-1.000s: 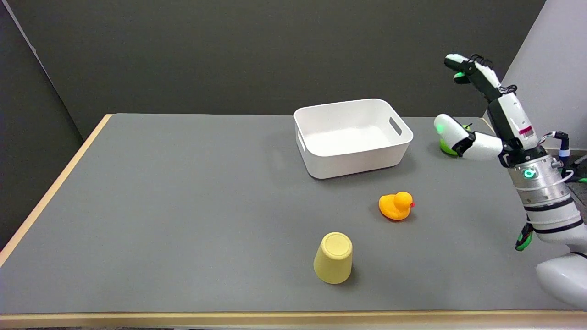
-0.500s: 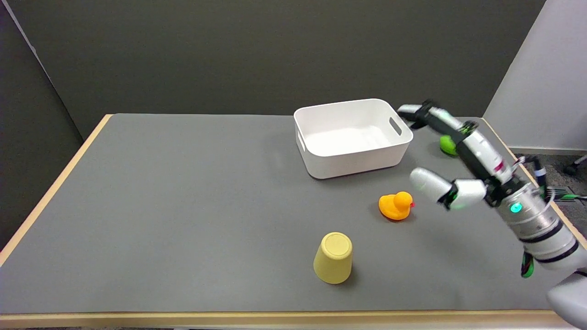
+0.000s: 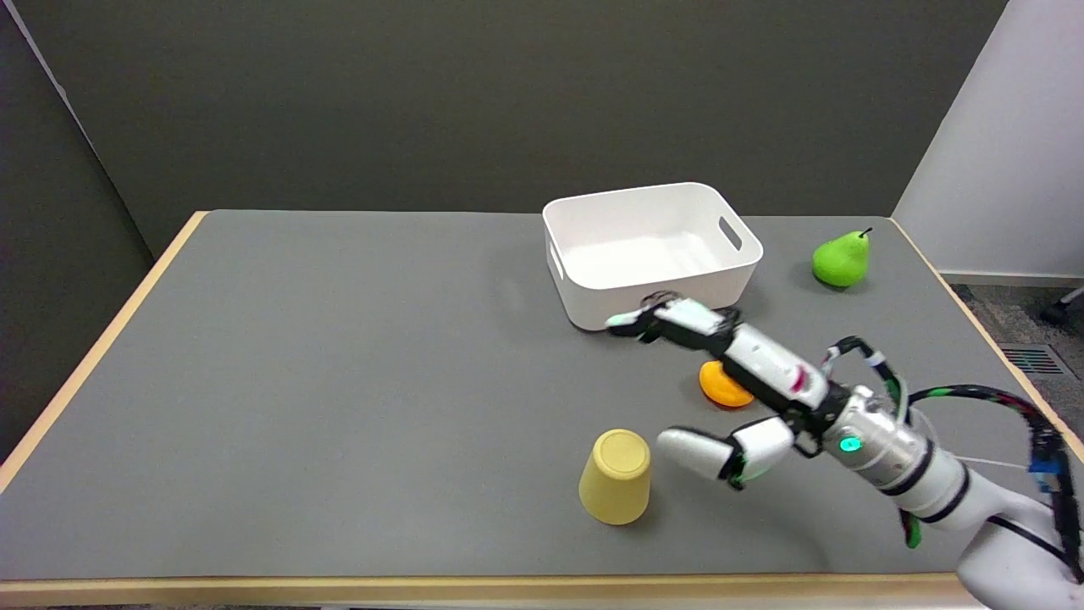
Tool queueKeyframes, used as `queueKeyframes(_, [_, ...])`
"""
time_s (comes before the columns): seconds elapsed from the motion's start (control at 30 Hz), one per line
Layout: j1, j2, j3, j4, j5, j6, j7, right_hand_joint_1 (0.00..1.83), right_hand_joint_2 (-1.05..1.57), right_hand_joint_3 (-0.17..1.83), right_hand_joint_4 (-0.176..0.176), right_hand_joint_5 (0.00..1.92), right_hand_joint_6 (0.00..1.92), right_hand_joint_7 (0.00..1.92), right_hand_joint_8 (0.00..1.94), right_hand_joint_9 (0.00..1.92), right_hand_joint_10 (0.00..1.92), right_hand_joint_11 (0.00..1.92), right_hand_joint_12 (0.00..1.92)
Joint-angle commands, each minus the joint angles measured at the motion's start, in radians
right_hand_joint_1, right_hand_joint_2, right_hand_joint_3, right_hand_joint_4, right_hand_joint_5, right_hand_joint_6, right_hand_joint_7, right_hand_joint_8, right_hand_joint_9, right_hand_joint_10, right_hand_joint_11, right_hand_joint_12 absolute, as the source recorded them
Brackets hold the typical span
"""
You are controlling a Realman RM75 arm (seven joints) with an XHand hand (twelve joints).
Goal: Pick up the yellow cup.
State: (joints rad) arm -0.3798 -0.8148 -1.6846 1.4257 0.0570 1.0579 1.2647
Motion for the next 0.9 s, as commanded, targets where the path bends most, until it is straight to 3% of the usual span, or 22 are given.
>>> queueKeyframes(0.03, [0.143, -0.024, -0.161, 0.026, -0.207, -0.178, 0.043, 0.57, 0.62, 0.84, -0.076, 0.26, 0.49, 0.32, 0.41, 0.14, 0.84, 0.09, 1.33])
queueKeyframes(0.9, [0.128, -0.024, -0.162, -0.091, -0.270, -0.252, 0.047, 0.62, 0.58, 0.89, -0.078, 0.24, 0.48, 0.24, 0.39, 0.08, 0.76, 0.04, 1.30])
